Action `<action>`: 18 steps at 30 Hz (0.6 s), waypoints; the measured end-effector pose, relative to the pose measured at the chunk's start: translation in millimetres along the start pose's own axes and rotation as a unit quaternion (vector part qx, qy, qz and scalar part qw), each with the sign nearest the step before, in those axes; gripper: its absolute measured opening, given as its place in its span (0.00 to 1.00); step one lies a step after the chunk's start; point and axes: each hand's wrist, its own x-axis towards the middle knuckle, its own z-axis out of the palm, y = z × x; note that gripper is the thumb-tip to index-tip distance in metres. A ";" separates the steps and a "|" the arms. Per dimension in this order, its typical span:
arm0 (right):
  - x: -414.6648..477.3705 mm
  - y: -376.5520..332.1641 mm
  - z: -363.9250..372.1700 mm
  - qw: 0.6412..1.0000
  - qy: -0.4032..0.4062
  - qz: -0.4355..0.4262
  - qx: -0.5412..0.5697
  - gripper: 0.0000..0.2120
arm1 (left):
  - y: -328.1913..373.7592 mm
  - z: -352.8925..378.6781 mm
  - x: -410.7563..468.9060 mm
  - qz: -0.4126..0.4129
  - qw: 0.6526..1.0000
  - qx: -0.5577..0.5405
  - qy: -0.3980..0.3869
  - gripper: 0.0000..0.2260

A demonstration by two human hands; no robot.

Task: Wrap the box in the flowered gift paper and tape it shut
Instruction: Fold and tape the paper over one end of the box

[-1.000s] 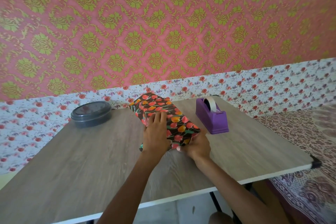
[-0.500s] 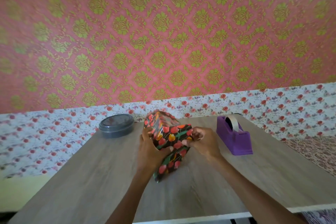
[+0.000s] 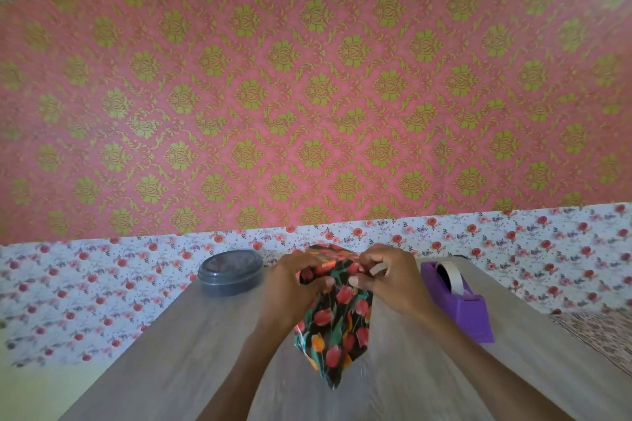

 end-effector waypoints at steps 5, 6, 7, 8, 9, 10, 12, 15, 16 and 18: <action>-14.4 8.1 -1.0 0.999 -0.014 -0.010 -0.050 0.08 | -11.7 13.3 -14.3 -0.005 1.000 -0.026 0.002 0.08; -17.1 9.3 0.5 0.998 -0.018 -0.015 -0.064 0.09 | -12.7 15.5 -16.6 -0.010 1.000 -0.007 -0.002 0.08; -19.3 10.8 1.9 0.997 -0.022 -0.019 -0.072 0.10 | -13.6 17.6 -18.6 -0.008 1.000 0.021 -0.002 0.08; -21.5 13.5 3.5 0.997 -0.026 -0.019 -0.074 0.10 | -14.0 19.6 -21.0 -0.003 0.999 0.049 -0.003 0.08; -22.5 15.5 4.5 0.997 -0.026 -0.017 -0.069 0.09 | -14.4 21.5 -22.3 0.004 0.998 0.069 -0.005 0.07; -23.6 17.5 5.3 0.998 -0.027 -0.011 -0.060 0.09 | -14.7 23.3 -23.7 0.011 0.996 0.083 -0.008 0.06; -24.7 18.9 6.1 0.998 -0.034 -0.004 -0.046 0.08 | -15.1 24.5 -26.8 0.041 0.994 0.106 -0.011 0.04; -25.7 18.8 7.4 0.997 -0.066 -0.014 -0.044 0.07 | -17.6 25.7 -29.9 0.104 0.984 0.145 -0.026 0.12; -26.6 18.8 7.6 0.996 -0.075 -0.021 -0.049 0.07 | -18.1 25.4 -30.7 0.109 0.982 0.149 -0.029 0.13; -29.7 18.7 7.4 0.993 -0.089 -0.031 -0.065 0.07 | -20.4 24.9 -31.8 0.094 0.983 0.154 -0.038 0.12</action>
